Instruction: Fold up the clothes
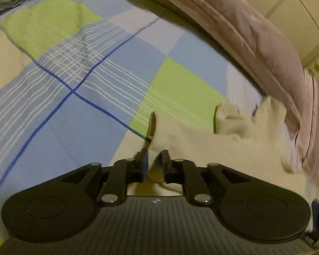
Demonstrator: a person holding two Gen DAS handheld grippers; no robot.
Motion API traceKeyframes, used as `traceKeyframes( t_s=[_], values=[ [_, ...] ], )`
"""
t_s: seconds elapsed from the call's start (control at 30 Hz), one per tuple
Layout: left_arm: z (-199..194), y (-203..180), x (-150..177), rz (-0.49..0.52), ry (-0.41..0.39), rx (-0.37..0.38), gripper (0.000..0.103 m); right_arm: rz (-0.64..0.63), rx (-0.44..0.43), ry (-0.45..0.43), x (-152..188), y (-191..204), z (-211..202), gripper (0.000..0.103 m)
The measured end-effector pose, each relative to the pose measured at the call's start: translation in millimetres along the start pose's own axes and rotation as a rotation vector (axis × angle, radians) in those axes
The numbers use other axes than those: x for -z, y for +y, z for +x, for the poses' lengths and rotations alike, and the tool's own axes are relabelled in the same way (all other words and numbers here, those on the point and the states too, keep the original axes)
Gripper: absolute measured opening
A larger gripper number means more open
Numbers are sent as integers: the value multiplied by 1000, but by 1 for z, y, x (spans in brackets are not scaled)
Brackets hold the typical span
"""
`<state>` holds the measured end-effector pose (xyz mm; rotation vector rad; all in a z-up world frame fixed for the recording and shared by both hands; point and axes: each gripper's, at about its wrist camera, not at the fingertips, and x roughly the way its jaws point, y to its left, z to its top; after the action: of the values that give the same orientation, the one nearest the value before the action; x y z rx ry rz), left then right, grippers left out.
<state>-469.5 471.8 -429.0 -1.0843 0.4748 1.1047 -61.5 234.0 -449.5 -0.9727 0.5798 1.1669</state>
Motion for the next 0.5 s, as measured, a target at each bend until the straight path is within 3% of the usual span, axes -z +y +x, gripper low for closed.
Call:
traceKeyframes(
  t_s=[0.13, 0.3, 0.43, 0.5],
  values=[
    [-23, 3, 3, -97, -39, 8, 22, 119, -60, -10, -10, -21, -19, 6],
    [-46, -14, -1, -59, -49, 28, 22, 365, -152, -69, -29, -54, -30, 6],
    [-30, -48, 3, 47, -9, 90, 24, 522, -206, -110, -49, -67, -11, 6],
    [-11, -57, 5, 68, 17, 85, 25, 628, -245, -146, -57, -74, 7, 6]
  ],
)
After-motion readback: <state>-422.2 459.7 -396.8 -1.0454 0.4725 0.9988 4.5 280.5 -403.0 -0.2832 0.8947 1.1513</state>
